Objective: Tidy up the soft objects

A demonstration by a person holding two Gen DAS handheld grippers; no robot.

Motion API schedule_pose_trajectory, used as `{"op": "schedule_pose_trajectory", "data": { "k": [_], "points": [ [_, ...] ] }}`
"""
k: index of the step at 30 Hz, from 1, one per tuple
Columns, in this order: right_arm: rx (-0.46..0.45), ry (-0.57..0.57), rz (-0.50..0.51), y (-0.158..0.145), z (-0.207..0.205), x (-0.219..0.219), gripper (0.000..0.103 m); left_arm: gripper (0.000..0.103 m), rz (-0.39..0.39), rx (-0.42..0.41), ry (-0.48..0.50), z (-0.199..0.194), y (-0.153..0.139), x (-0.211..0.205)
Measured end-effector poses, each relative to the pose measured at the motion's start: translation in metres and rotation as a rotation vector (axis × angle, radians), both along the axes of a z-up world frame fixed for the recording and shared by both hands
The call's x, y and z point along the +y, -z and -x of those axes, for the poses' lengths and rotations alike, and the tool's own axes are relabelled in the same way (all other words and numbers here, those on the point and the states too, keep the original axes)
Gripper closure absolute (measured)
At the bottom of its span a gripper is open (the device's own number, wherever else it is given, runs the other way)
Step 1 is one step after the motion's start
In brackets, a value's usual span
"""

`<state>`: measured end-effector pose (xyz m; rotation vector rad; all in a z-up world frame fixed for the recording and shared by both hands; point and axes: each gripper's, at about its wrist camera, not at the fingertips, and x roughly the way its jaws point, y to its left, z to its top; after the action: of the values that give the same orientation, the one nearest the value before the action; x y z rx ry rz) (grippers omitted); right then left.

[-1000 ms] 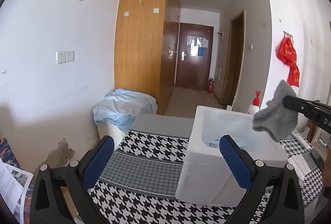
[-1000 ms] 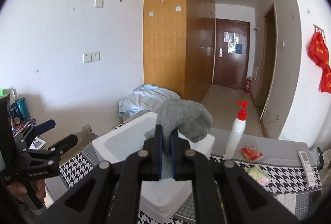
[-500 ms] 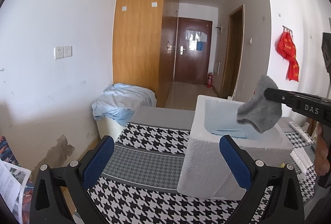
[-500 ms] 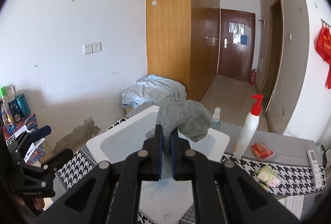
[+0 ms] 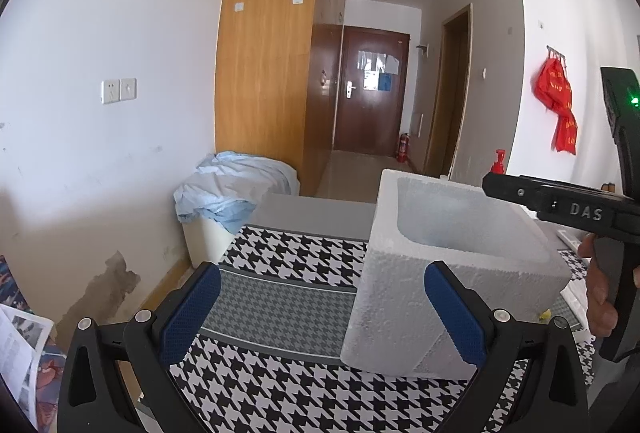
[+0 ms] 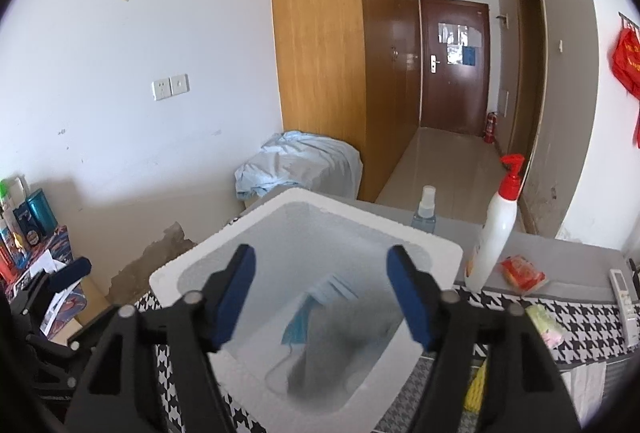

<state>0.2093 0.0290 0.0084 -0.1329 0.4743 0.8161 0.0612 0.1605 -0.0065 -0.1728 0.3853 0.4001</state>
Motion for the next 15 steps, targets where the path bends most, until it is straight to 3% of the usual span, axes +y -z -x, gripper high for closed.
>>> {"op": "schedule_pose_trajectory", "data": {
  "k": [12,15],
  "points": [
    [-0.032,-0.003,0.002,-0.003,0.012,-0.007,0.023,0.001,0.009,-0.001,-0.008,0.001,-0.002,0.002],
    [-0.034,-0.005,-0.012,-0.004,0.015,-0.012,0.011,0.001,0.008,-0.007,-0.009,0.004,-0.004,0.001]
  ]
}}
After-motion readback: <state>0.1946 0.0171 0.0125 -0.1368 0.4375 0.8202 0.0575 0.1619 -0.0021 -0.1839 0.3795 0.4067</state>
